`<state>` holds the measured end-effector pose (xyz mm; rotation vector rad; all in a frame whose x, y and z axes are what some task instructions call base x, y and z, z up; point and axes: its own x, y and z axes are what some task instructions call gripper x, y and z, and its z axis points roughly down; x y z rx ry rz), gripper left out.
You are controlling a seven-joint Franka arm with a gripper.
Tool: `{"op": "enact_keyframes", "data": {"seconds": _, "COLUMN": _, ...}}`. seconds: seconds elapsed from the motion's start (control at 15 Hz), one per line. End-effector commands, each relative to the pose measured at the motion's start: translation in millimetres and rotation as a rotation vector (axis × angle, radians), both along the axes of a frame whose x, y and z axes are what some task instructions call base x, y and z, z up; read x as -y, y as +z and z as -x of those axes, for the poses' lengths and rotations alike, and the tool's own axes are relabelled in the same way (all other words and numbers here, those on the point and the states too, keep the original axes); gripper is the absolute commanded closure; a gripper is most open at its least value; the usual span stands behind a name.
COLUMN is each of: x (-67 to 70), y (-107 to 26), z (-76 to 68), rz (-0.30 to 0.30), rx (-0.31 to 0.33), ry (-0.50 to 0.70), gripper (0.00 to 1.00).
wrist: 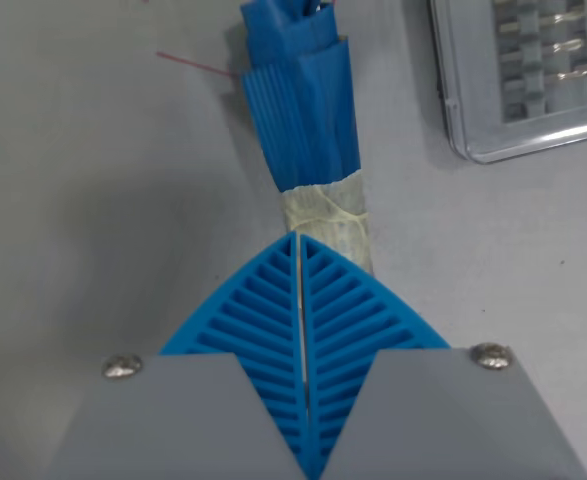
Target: Pick up the blue bag
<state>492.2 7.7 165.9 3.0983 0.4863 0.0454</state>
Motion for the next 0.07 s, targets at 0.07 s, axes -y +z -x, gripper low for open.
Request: {"op": "enact_keyframes", "data": {"seconds": 0.07, "x": 4.3, "y": 17.4, "z": 9.4, "rz": -0.015, "rx": 0.054, "ry": 0.018, "gripper": 1.0}}
